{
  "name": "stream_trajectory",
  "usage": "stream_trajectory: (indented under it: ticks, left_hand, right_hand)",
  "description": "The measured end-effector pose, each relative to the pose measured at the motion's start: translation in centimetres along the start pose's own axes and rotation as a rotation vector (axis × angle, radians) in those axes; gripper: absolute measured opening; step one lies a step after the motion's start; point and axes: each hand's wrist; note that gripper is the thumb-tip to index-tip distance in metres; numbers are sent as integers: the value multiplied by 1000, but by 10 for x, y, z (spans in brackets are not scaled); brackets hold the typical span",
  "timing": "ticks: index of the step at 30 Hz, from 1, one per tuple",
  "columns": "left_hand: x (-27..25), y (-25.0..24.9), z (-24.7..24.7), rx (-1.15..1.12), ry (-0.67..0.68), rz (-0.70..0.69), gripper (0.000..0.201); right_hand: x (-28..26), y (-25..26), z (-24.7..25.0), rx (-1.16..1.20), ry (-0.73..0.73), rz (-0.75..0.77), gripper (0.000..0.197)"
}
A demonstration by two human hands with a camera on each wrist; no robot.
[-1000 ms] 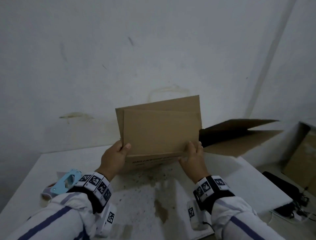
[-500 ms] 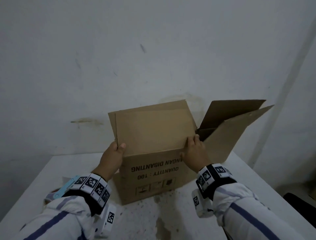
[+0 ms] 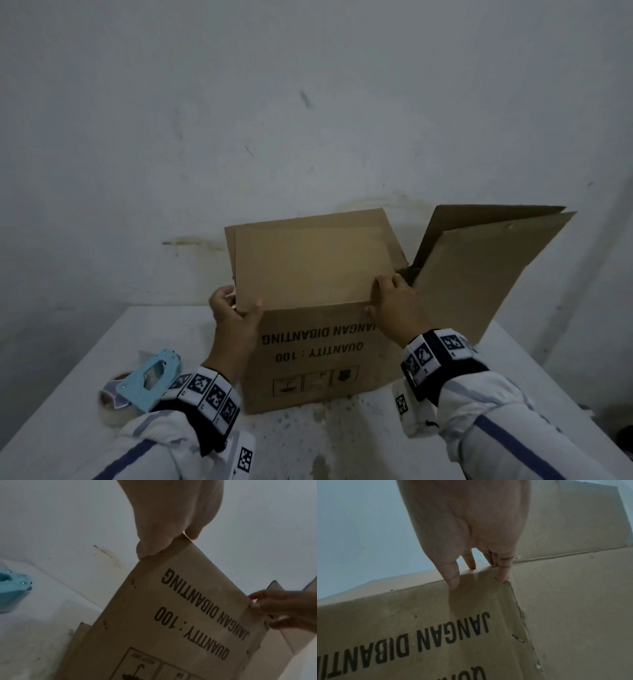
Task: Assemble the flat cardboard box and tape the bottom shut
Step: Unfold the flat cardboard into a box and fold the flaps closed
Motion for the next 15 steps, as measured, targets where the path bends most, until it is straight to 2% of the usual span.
stream_trajectory:
  ticks: [4, 7, 9, 11, 15]
  left_hand:
    - [6, 5, 3, 58, 52, -35, 52]
    - [16, 0, 5, 103, 52, -61, 57]
    - [20, -3, 5, 125, 61, -75, 58]
    - [21, -4, 5, 149, 65, -103, 58]
    - [20, -2, 9, 121, 82, -116, 56]
  right_hand:
    - [5, 2, 4, 60, 60, -35, 52]
    - [7, 7, 9, 174, 37, -42, 61]
    - [8, 18, 16, 191, -20, 32, 66]
    - [9, 38, 28, 165, -76, 172, 67]
    - [14, 84, 41, 146, -74, 345, 72]
Point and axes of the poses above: each hand's wrist, its own x-axis towards the middle knuckle, its own z-axis out of the back of the hand, y = z × x, and after that the axes turned 15 degrees about -y, right-handed
